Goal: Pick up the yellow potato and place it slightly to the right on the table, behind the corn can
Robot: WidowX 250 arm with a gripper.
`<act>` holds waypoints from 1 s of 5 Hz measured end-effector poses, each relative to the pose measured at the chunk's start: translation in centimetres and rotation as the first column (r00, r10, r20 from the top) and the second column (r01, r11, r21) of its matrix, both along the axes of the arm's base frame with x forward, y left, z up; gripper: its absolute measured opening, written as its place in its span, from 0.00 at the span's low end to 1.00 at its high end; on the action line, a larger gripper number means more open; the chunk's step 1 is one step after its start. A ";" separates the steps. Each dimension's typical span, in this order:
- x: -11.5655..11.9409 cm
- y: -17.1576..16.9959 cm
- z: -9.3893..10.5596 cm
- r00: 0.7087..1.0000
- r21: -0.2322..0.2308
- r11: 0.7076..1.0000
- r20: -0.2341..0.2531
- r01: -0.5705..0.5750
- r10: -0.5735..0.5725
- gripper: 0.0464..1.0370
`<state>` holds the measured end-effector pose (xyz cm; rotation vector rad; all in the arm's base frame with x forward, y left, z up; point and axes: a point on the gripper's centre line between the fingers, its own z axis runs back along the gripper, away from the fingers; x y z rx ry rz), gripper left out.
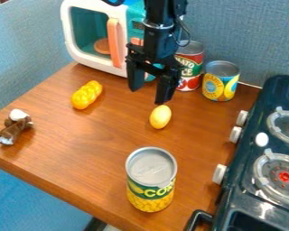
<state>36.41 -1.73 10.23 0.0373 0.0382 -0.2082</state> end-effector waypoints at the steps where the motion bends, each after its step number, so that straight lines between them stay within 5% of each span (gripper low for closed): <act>1: -0.4 -0.1 -1.7 0.999 0.002 1.000 -0.051 0.001 -0.001 0.96; 2: 0.9 -0.4 -2.4 1.000 -0.024 1.000 0.023 0.016 -0.015 0.96; 5: 2.3 -0.3 -5.3 0.999 0.005 0.999 -0.041 -0.036 0.036 0.96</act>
